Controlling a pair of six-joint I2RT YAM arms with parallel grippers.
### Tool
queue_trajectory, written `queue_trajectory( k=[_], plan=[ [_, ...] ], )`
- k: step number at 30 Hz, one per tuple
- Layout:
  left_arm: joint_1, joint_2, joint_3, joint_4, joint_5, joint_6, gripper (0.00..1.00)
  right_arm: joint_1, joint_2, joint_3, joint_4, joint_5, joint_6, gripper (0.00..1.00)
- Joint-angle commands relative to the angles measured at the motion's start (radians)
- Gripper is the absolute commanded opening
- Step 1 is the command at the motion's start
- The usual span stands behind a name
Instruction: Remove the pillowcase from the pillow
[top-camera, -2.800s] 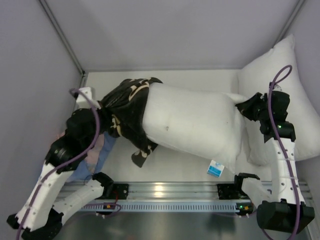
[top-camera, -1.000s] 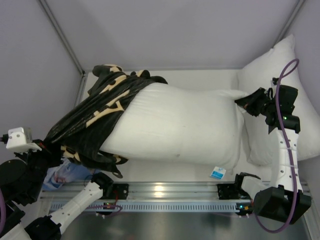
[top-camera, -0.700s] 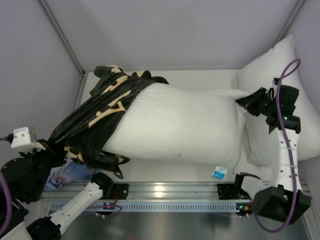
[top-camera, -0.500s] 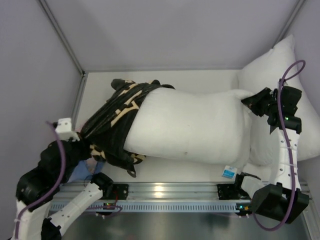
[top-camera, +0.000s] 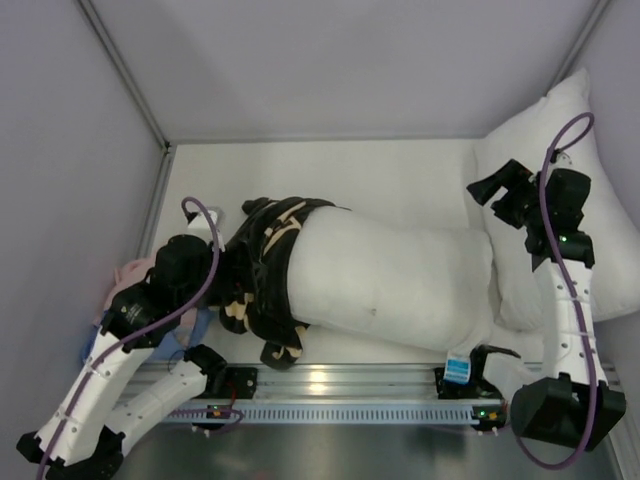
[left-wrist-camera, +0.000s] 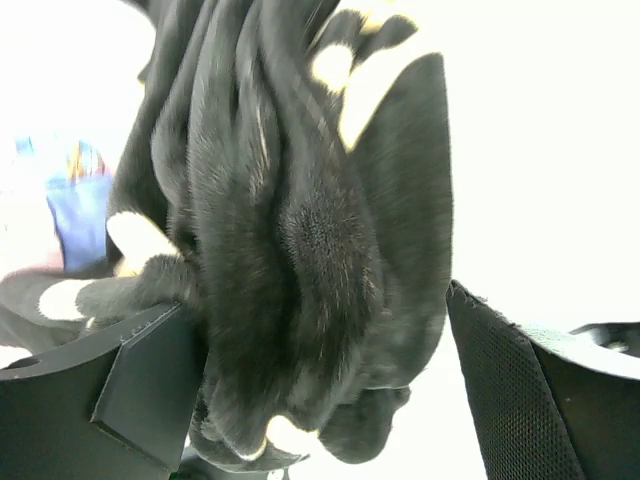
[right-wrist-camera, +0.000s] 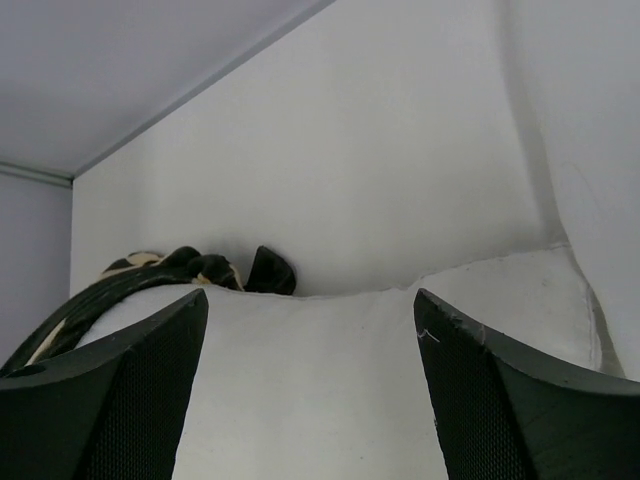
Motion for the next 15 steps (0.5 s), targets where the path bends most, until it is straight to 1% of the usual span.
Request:
queue_trajectory(
  k=[1, 2, 3, 4, 5, 7, 8, 9, 10, 12, 13, 15],
  plan=[
    [0.006, 0.018, 0.125, 0.114, 0.032, 0.018, 0.99, 0.075, 0.020, 0.036, 0.055, 0.014, -0.022, 0.79],
    [0.004, 0.026, 0.172, 0.116, 0.018, 0.022, 0.99, 0.099, 0.025, 0.036, 0.057, 0.016, -0.019, 0.79],
    [0.006, 0.033, 0.197, 0.113, -0.027, 0.024, 0.99, 0.126, 0.028, 0.036, 0.058, 0.020, -0.016, 0.78],
    [0.006, 0.050, 0.223, 0.105, -0.058, 0.024, 0.99, 0.189, 0.032, 0.034, 0.063, 0.028, -0.014, 0.78],
    [0.004, 0.058, 0.269, 0.100, -0.092, 0.022, 0.99, 0.214, 0.032, 0.031, 0.065, 0.048, -0.013, 0.78],
    [0.006, 0.079, 0.309, 0.100, -0.182, 0.028, 0.99, 0.331, 0.029, 0.014, 0.075, 0.060, -0.002, 0.77],
    [0.006, 0.085, 0.324, 0.102, -0.218, 0.029, 0.99, 0.362, 0.028, 0.007, 0.089, 0.074, -0.002, 0.77],
    [0.004, 0.095, 0.347, 0.102, -0.301, 0.029, 0.99, 0.393, 0.028, 0.002, 0.091, 0.091, 0.001, 0.77],
    [0.004, 0.104, 0.353, 0.103, -0.348, 0.027, 0.99, 0.456, 0.028, -0.006, 0.091, 0.110, 0.001, 0.77],
    [0.006, 0.107, 0.329, 0.158, -0.423, 0.033, 0.99, 0.511, 0.031, -0.021, 0.095, 0.164, 0.003, 0.76],
    [0.006, 0.118, 0.311, 0.200, -0.431, 0.068, 0.99, 0.557, 0.040, -0.026, 0.101, 0.173, 0.006, 0.76],
    [0.004, 0.157, 0.289, 0.278, -0.398, 0.090, 0.99, 0.593, 0.054, -0.033, 0.114, 0.186, 0.015, 0.76]
  ],
)
